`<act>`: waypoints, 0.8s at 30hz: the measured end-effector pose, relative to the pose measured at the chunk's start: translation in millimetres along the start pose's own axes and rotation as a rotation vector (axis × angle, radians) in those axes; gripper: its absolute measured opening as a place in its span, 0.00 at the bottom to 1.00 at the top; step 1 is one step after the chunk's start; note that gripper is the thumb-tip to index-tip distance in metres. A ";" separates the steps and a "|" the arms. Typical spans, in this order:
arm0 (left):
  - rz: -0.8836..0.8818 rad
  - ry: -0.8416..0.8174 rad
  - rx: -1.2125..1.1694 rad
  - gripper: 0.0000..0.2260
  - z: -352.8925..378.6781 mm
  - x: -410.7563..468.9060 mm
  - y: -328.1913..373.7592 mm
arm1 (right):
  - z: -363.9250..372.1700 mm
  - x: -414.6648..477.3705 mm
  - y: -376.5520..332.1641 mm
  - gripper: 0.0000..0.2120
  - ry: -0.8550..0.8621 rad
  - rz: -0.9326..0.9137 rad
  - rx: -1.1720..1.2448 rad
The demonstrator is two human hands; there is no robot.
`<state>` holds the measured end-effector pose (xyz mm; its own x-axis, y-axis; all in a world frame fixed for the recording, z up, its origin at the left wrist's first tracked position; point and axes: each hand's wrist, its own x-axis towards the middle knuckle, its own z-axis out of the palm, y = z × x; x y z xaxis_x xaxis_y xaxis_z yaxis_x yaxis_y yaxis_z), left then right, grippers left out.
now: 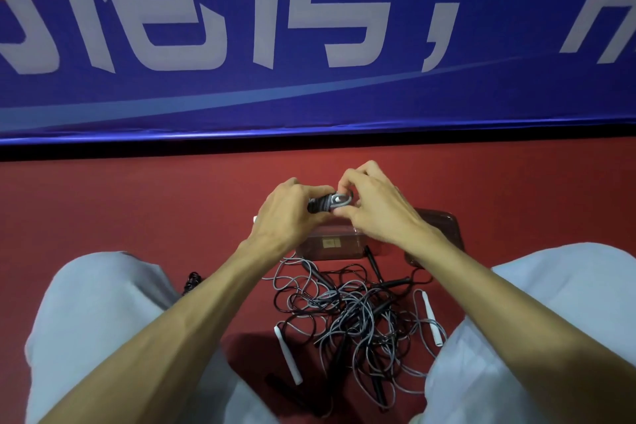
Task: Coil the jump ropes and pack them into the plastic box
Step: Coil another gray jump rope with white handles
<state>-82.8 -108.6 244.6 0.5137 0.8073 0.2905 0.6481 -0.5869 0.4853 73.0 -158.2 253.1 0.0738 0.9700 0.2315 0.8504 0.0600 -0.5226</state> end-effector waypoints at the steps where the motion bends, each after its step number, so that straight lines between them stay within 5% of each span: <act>1: 0.002 -0.014 0.018 0.18 -0.2 -0.7 -0.7 | -2.1 0.6 0.2 0.10 -0.044 0.017 -0.004; 6: -0.064 -0.029 0.031 0.18 1.1 6.6 -14.3 | -17.4 7.0 3.9 0.07 0.082 0.072 0.123; 10: -0.097 -0.034 -0.091 0.17 3.7 12.7 -19.5 | -18.9 11.9 10.5 0.08 0.186 0.246 0.625; 15: -0.090 -0.113 -0.295 0.15 3.3 12.6 -23.0 | -16.6 17.9 13.3 0.05 0.141 0.369 0.935; 24: -0.151 -0.255 -0.683 0.14 -3.4 -8.7 -38.4 | -0.4 33.6 4.7 0.10 0.002 0.423 1.096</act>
<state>-114.1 -92.9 226.2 0.6151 0.7882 0.0196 0.2710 -0.2347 0.9335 79.7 -125.5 258.8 0.2447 0.9610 -0.1287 -0.1445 -0.0950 -0.9849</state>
